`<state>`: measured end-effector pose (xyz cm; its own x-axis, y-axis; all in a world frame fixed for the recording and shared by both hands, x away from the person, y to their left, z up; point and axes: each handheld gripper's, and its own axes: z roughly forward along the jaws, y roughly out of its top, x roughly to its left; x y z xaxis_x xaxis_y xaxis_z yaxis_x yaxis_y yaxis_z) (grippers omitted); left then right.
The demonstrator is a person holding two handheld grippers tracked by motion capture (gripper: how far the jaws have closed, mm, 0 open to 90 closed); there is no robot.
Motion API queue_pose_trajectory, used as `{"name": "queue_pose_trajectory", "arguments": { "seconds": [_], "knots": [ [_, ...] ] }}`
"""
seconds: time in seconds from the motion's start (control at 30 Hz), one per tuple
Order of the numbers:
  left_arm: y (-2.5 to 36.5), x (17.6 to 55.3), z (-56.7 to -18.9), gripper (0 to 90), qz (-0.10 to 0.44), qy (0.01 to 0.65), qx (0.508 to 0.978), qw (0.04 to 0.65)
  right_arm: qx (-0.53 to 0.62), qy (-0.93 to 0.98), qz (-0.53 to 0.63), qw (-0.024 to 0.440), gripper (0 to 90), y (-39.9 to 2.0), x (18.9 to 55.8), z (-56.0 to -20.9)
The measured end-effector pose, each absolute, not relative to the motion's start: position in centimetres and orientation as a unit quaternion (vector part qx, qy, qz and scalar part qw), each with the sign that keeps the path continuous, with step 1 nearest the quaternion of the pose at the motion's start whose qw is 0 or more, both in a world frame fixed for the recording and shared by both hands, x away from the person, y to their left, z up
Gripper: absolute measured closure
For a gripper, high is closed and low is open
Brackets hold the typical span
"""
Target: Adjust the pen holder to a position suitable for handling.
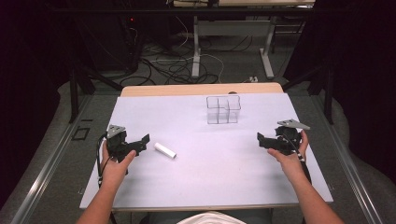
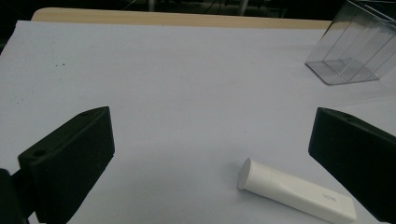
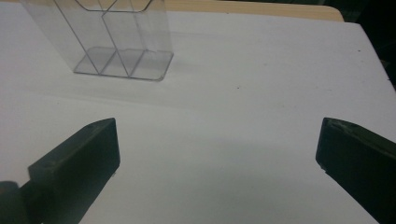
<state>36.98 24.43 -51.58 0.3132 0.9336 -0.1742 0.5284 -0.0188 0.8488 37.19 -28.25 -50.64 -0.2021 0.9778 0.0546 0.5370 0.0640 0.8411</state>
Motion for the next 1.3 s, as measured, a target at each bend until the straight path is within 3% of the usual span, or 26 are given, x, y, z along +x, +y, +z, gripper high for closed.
{"name": "queue_pose_trajectory", "arguments": {
  "seconds": [0.57, 1.3],
  "knots": [
    [25.0, 36.0, -51.3, 0.1, 0.237, 0.542, 0.669, 0.45, 0.551, 0.684, 0.404, 0.255, 0.0, -26.2, 39.2, -50.1],
    [25.0, 35.9, -51.4, 0.0, 0.234, 0.544, 0.672, 0.446, 0.543, 0.727, 0.352, 0.228, 2.4, -21.4, 47.1, -44.4]
  ]
}}
